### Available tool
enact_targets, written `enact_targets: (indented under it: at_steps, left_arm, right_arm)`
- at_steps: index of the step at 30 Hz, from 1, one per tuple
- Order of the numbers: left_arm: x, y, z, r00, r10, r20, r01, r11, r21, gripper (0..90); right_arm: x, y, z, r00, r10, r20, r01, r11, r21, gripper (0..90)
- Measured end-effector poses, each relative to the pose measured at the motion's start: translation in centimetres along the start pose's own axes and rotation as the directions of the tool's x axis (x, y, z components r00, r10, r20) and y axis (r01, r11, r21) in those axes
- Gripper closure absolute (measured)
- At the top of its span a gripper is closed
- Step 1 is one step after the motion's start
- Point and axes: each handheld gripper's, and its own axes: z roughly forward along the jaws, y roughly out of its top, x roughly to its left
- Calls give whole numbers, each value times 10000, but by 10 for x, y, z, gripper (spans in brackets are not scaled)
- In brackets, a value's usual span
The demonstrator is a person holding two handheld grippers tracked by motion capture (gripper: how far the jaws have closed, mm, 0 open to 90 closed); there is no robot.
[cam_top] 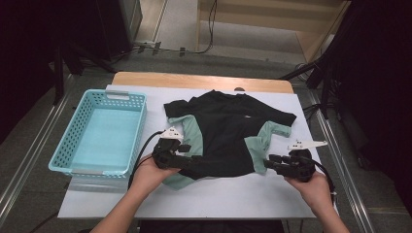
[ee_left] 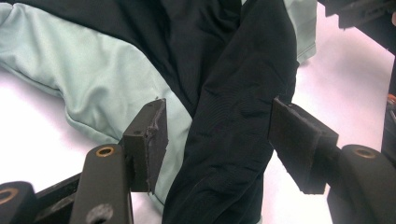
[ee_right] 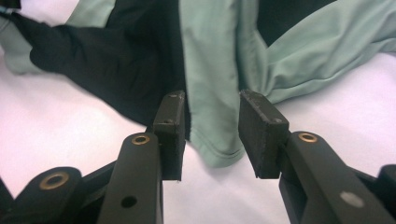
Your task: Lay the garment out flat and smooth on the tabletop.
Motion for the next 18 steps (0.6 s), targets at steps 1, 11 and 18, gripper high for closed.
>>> enact_targets:
  at_steps: [1,11,18]
  left_arm:
    - [0,0,0,10000,-5,-4,5,10000,0,389]
    - [2,0,0,9999,-85,-69,86,10000,50,389]
    - [3,-3,-3,9998,-145,-152,145,9999,-12,389]
  right_arm:
    - [2,-1,0,9999,-113,-21,113,9999,50,590]
    - [17,-3,17,9971,-669,-362,679,9973,267,490]
    - [20,-2,34,9916,-1170,-547,1191,9922,365,452]
